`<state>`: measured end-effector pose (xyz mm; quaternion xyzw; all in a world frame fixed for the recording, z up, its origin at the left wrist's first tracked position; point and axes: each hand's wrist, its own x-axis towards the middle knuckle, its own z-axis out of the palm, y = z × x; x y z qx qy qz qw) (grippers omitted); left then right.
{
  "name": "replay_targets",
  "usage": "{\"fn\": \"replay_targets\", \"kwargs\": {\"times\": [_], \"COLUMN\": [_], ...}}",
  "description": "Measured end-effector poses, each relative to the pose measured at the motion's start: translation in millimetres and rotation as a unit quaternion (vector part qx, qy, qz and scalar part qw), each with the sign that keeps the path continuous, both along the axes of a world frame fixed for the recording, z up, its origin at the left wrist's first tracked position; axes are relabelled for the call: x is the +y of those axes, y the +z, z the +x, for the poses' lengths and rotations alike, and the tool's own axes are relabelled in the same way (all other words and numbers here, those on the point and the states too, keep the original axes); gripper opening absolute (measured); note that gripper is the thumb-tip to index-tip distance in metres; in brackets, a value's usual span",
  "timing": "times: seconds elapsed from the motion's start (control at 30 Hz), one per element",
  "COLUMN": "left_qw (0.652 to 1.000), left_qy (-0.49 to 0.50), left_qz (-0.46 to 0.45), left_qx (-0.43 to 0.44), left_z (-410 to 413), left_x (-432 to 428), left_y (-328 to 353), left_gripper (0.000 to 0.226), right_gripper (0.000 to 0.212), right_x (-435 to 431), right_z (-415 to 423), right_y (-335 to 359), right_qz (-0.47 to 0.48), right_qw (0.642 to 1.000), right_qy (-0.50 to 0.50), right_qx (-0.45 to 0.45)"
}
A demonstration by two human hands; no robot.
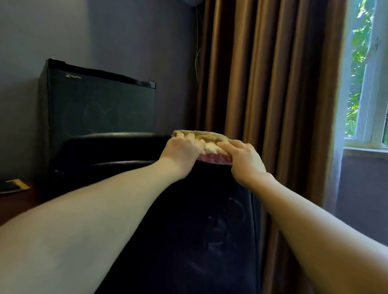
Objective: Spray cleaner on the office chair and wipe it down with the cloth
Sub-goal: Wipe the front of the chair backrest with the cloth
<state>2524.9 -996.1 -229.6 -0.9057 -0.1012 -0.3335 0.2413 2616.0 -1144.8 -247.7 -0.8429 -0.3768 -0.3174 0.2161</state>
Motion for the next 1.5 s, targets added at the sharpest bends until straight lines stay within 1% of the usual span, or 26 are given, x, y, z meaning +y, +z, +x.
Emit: {"fn": "replay_targets", "kwargs": {"times": [0.07,0.13,0.23,0.33,0.47,0.53,0.67,0.8,0.9,0.97,1.03,1.17,1.27,1.3,1.4,1.43,1.5], "left_qw": [1.0,0.999,0.999,0.998,0.998,0.999,0.997,0.997,0.997,0.998,0.998,0.999,0.997,0.996,0.994,0.993,0.99], "left_qy": [-0.009,-0.002,0.002,-0.001,0.006,0.011,0.002,-0.017,-0.028,-0.04,-0.046,-0.033,-0.032,-0.033,-0.056,-0.071,-0.109], "left_qz": [0.001,0.004,0.003,0.012,0.003,0.007,0.043,0.035,0.025,0.018,0.009,-0.024,-0.024,-0.021,0.023,0.045,0.089], "left_qx": [-0.027,-0.04,-0.051,-0.056,-0.056,-0.05,-0.067,-0.07,-0.065,-0.054,-0.03,0.025,0.061,0.075,0.096,0.088,0.025], "left_z": [1,0,1,-5,-18,-25,-35,-45,-51,-55,-61,-67,-69,-72,-81,-83,-78], "left_x": [1,-1,0,4,-1,-1,2,-1,-3,-5,-8,-14,-16,-17,-17,-16,-14], "left_y": [-7,-18,-38,-45,-57,-70,-93,-116,-139,-158,-178,-207,-209,-205,-179,-165,-124], "left_gripper": [0.052,0.05,0.053,0.054,0.054,0.053,0.048,0.05,0.054,0.053,0.05,0.054,0.049,0.047,0.04,0.036,0.018], "right_gripper": [0.058,0.057,0.054,0.056,0.055,0.054,0.057,0.058,0.054,0.053,0.052,0.055,0.052,0.05,0.047,0.05,0.06], "right_x": [2,4,7,6,7,7,6,3,-1,-5,-9,-14,-17,-19,-30,-33,-38], "right_z": [1,2,-3,-11,-20,-25,-34,-40,-51,-58,-66,-72,-76,-79,-87,-88,-84], "right_y": [-2,-2,-13,-24,-34,-45,-78,-102,-121,-138,-157,-185,-192,-188,-165,-151,-114], "right_qz": [0.008,0.002,-0.007,-0.002,0.01,0.015,0.026,0.038,0.039,0.041,0.036,0.019,-0.005,-0.017,-0.046,-0.047,-0.016], "right_qw": [1.0,1.0,1.0,1.0,1.0,0.999,0.999,0.998,0.998,0.998,0.998,0.998,0.997,0.997,0.995,0.996,0.998], "right_qy": [-0.002,-0.007,-0.003,0.009,0.019,0.023,0.041,0.049,0.055,0.057,0.057,0.052,0.05,0.044,0.043,0.043,0.051], "right_qx": [-0.023,-0.026,-0.009,0.01,0.015,0.016,0.014,-0.002,-0.002,-0.001,-0.001,0.027,0.059,0.057,0.074,0.065,0.016]}}
